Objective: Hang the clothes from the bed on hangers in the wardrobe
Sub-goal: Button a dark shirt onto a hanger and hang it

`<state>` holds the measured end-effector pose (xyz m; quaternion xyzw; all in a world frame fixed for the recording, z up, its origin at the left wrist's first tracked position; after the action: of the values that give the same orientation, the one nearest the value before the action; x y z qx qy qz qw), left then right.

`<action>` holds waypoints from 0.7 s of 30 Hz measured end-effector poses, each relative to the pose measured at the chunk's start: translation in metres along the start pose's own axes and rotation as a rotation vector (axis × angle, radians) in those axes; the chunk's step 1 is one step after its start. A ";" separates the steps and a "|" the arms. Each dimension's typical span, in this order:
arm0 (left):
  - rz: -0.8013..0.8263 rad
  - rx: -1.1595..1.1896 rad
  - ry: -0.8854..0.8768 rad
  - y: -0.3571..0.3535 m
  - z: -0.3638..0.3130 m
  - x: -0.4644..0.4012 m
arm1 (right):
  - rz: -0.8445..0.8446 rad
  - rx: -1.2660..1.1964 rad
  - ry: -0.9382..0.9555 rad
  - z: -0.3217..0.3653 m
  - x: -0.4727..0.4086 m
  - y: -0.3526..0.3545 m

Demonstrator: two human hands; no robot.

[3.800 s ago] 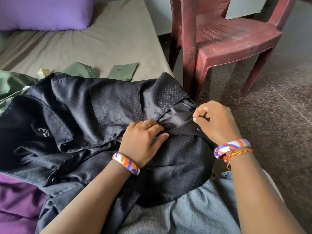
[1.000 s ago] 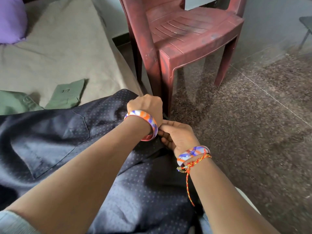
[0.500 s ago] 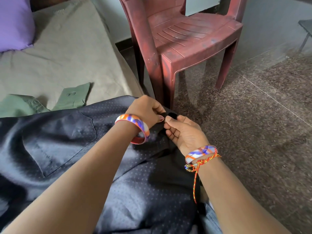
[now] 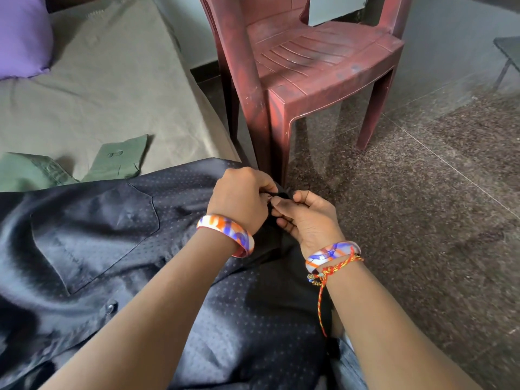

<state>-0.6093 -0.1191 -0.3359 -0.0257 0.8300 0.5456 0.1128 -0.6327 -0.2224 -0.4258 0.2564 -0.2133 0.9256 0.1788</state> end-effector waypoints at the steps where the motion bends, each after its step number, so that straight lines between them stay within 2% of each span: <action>1: -0.018 0.017 -0.013 0.002 -0.001 0.001 | 0.007 -0.004 0.006 0.000 0.000 -0.001; 3: 0.000 0.026 -0.014 0.002 0.000 0.004 | 0.011 -0.006 0.023 0.000 -0.001 -0.001; 8: 0.095 0.241 0.150 0.005 0.018 0.002 | 0.046 -0.043 0.067 -0.003 0.000 -0.006; 11: 0.035 0.307 0.213 0.007 0.024 0.004 | 0.073 -0.035 0.125 0.001 0.002 -0.011; 17: -0.135 0.239 0.179 0.007 0.024 0.014 | 0.136 0.025 0.138 -0.001 0.003 -0.014; 21: -0.129 0.263 0.157 0.004 0.026 0.022 | 0.173 0.076 0.156 -0.003 0.004 -0.017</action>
<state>-0.6277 -0.0922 -0.3466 -0.1065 0.8971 0.4204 0.0850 -0.6300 -0.2054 -0.4208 0.1707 -0.1849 0.9622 0.1043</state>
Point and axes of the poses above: each hand's wrist, its own x-axis away from the middle knuckle, its own y-axis out of the back of the hand, z = x × y, the point moved 7 cm from there along -x, towards the middle knuckle, and after that the axes turned 10 degrees about -z, right-handed, at the moved point
